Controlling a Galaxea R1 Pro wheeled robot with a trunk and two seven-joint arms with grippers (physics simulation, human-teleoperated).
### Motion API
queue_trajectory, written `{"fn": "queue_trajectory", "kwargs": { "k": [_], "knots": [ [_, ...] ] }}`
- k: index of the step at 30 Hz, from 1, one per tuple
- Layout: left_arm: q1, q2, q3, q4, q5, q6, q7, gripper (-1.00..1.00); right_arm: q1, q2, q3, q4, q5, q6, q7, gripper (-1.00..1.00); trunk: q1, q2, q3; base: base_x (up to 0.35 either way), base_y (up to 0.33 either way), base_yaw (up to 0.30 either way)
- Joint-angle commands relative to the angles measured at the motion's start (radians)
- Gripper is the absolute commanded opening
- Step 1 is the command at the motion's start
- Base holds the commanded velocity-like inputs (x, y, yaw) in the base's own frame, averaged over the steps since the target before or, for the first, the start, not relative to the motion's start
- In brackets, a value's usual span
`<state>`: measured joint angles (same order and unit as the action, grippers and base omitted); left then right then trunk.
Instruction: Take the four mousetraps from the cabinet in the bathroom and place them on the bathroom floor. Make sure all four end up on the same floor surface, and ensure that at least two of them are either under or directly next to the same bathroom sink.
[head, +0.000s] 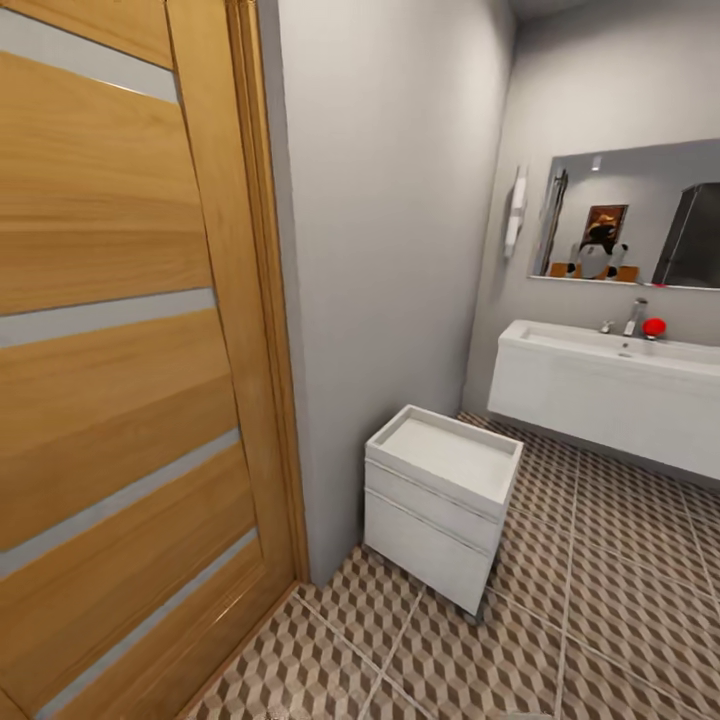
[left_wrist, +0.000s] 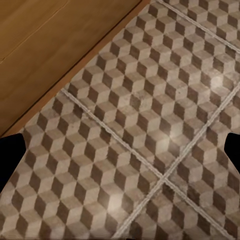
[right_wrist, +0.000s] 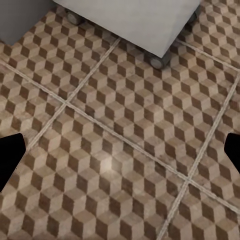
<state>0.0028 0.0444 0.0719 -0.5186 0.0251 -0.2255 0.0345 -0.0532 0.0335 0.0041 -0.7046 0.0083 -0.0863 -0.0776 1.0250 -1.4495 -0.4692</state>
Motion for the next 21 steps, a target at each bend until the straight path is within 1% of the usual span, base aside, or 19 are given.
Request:
{"fn": "queue_trajectory", "kwargs": {
  "k": [1,21],
  "knots": [
    [0.000,0.000,-0.001,-0.001,0.003,-0.002,0.002,1.00,0.000,0.000,0.001,0.001,0.001,-0.003,-0.004,1.00,0.000,0.000,-0.001,0.000,0.000,0.262],
    [0.000,0.000,-0.001,0.000,0.003,-0.002,0.002,1.00,0.000,0.000,0.001,0.001,0.001,-0.003,-0.004,1.00,0.000,0.000,-0.001,0.000,0.000,0.262]
  ]
}}
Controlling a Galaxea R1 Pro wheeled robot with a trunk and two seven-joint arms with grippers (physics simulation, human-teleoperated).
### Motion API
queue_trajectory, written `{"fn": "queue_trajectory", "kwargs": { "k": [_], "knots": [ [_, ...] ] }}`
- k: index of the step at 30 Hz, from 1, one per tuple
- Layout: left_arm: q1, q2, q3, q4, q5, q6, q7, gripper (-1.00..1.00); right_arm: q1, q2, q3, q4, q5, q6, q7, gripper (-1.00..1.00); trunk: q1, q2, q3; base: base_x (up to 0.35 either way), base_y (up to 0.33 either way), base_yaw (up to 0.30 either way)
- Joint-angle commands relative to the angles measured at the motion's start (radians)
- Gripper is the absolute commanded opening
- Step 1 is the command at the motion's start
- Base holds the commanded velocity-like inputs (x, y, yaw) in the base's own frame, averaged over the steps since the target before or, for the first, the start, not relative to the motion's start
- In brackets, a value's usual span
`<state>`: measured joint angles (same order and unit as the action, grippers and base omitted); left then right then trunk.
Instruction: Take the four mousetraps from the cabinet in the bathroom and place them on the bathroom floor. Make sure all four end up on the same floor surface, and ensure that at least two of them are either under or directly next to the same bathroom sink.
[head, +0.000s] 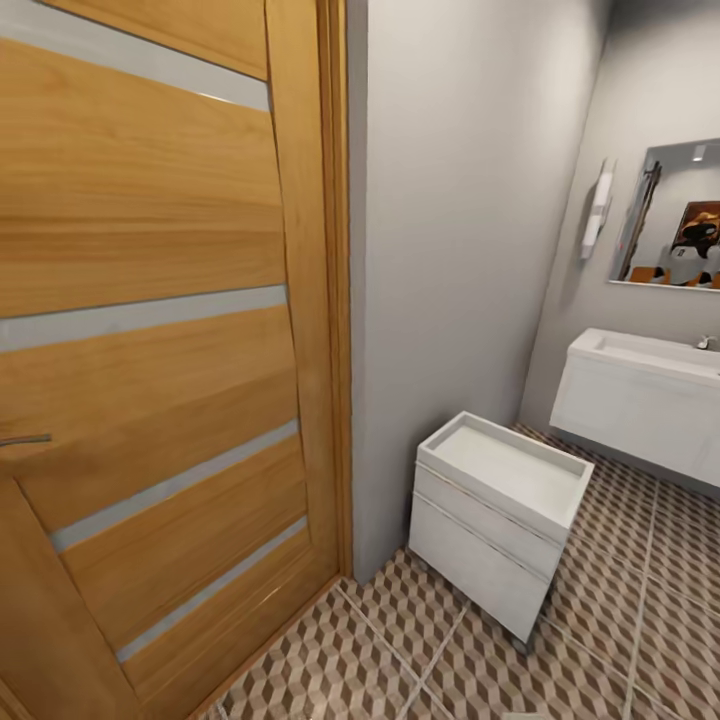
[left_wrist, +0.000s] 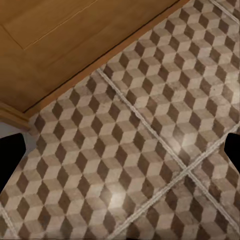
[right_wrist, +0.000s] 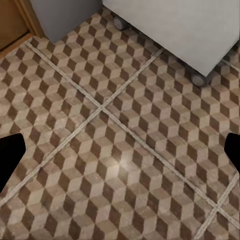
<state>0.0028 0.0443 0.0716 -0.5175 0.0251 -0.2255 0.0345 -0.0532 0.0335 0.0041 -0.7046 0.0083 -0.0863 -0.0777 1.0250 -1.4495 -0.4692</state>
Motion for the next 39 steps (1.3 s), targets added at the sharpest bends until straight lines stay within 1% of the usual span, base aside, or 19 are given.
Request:
{"fn": "queue_trajectory", "kwargs": {
  "k": [1,11,22,39],
  "knots": [
    [0.000,0.000,-0.001,-0.001,0.003,-0.002,0.002,1.00,0.000,0.000,0.001,0.001,0.001,-0.003,-0.004,1.00,0.000,0.000,-0.001,0.000,0.000,0.262],
    [0.000,0.000,-0.001,0.000,0.003,-0.002,0.002,1.00,0.000,0.000,0.001,0.001,0.001,-0.003,-0.004,1.00,0.000,0.000,-0.001,0.000,0.000,0.262],
    [0.000,-0.003,0.000,0.024,0.002,-0.002,0.002,1.00,0.000,0.000,0.001,0.001,0.001,-0.003,-0.004,1.00,0.000,0.000,-0.001,0.000,0.000,0.262],
    [0.001,-0.003,0.001,0.027,0.002,-0.003,0.002,1.00,0.000,0.000,0.001,0.001,0.001,-0.003,-0.004,1.00,0.000,0.000,-0.001,0.000,0.000,0.262]
  ]
}}
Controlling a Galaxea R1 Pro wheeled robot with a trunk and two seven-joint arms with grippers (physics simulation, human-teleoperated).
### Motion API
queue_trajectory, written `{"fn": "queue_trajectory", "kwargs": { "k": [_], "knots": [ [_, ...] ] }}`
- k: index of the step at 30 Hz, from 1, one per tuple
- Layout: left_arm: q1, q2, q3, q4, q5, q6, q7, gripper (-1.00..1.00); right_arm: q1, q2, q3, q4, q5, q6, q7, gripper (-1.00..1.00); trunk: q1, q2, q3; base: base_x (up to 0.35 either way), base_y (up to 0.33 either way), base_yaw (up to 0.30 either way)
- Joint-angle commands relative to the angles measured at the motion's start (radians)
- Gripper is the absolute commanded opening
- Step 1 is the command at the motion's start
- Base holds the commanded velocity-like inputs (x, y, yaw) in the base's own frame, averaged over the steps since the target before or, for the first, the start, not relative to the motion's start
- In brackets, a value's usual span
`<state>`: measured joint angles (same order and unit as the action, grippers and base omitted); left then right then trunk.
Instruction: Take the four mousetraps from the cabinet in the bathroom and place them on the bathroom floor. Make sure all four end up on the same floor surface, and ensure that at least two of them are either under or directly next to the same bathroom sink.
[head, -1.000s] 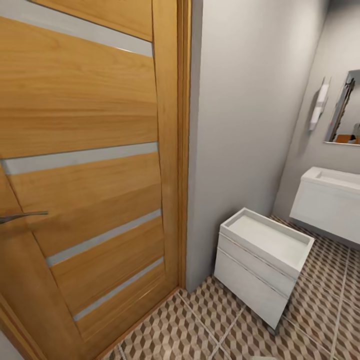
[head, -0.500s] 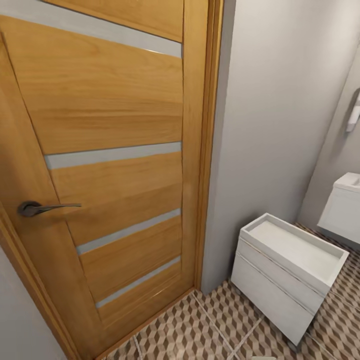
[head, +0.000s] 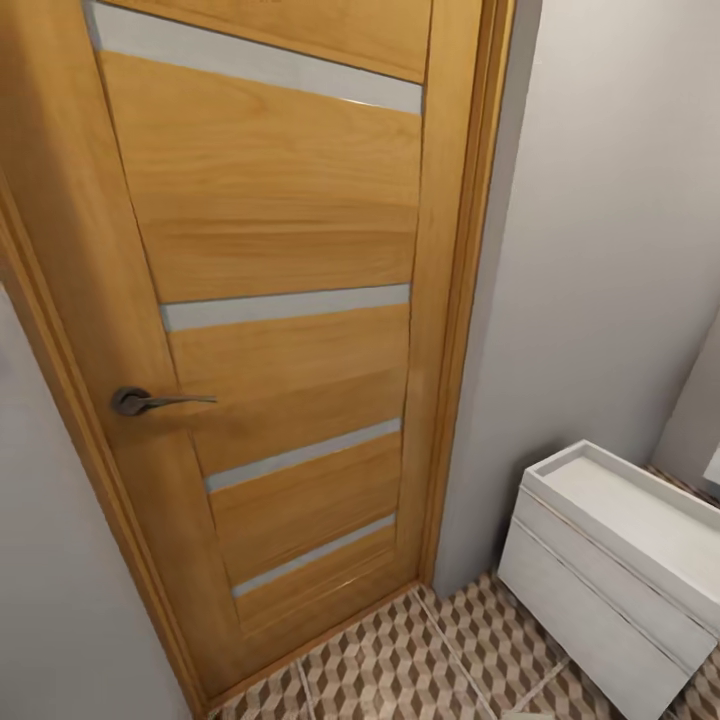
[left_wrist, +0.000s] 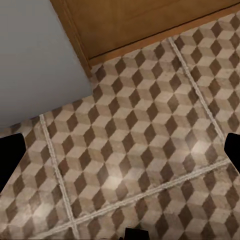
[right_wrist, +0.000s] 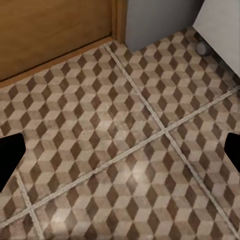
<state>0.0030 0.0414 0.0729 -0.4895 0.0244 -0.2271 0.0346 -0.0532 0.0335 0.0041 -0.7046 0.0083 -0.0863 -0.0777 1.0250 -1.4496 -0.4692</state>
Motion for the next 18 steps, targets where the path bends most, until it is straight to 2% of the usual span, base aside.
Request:
{"fn": "queue_trajectory", "kwargs": {
  "k": [1,18],
  "knots": [
    [0.000,0.000,-0.001,-0.001,0.002,-0.002,0.002,1.00,0.000,0.000,0.001,0.001,0.001,-0.003,-0.004,1.00,0.000,0.000,-0.001,0.000,0.000,0.262],
    [0.000,0.000,-0.001,0.003,0.003,-0.002,0.002,1.00,-0.001,0.000,0.001,0.001,0.001,-0.003,-0.004,1.00,0.000,0.000,-0.001,0.000,0.000,0.262]
  ]
}}
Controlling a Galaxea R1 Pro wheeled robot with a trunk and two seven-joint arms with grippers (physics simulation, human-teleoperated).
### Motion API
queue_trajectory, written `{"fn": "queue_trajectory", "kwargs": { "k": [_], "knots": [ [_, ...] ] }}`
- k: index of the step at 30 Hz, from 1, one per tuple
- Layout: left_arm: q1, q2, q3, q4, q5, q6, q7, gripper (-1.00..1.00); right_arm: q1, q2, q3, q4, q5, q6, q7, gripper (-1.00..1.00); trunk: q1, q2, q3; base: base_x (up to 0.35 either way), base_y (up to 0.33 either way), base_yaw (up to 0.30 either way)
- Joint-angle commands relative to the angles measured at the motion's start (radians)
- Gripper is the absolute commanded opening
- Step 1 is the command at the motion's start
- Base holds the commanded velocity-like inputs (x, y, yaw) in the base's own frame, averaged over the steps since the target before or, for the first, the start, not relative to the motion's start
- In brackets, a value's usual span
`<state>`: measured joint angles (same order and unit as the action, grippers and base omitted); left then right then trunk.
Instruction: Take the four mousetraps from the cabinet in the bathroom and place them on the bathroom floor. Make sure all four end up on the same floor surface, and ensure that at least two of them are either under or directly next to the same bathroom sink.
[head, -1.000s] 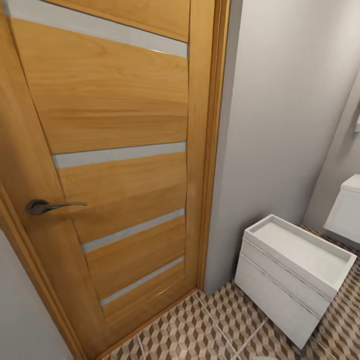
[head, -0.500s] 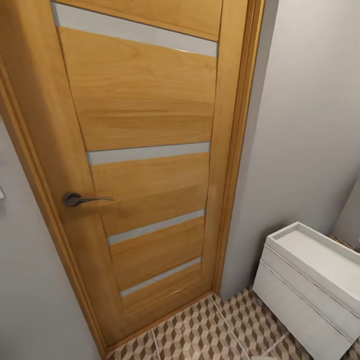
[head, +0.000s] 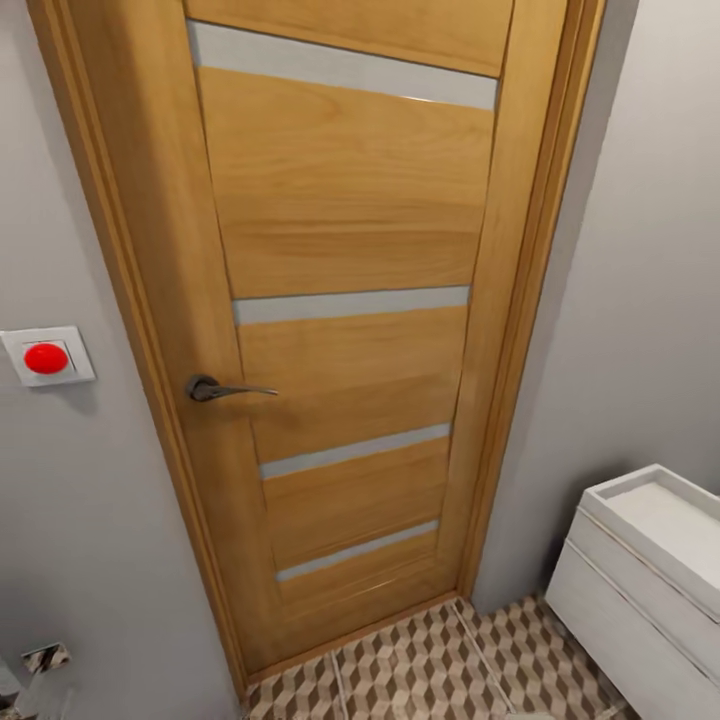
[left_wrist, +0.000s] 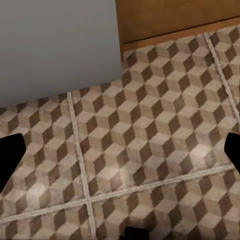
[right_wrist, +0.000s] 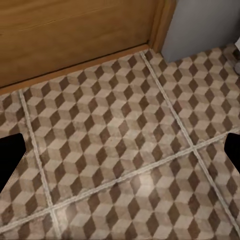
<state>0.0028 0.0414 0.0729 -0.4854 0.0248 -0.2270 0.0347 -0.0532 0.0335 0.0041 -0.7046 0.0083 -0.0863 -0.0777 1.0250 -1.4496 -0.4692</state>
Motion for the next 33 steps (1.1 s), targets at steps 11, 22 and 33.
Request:
{"fn": "queue_trajectory", "kwargs": {
  "k": [11,22,33],
  "knots": [
    [0.000,0.000,-0.001,-0.001,0.002,-0.002,0.002,1.00,-0.001,0.000,0.001,0.001,0.001,-0.003,-0.004,1.00,0.000,0.000,-0.001,0.000,0.000,0.262],
    [0.000,0.000,-0.001,-0.001,0.002,-0.002,0.002,1.00,-0.001,0.000,0.001,0.001,0.001,-0.003,-0.004,1.00,0.000,0.000,-0.001,0.000,0.000,0.262],
    [0.000,0.000,-0.001,-0.001,0.003,-0.002,0.002,1.00,0.000,0.000,0.001,0.001,0.001,-0.003,-0.004,1.00,0.000,0.000,-0.001,0.000,0.000,0.262]
  ]
}}
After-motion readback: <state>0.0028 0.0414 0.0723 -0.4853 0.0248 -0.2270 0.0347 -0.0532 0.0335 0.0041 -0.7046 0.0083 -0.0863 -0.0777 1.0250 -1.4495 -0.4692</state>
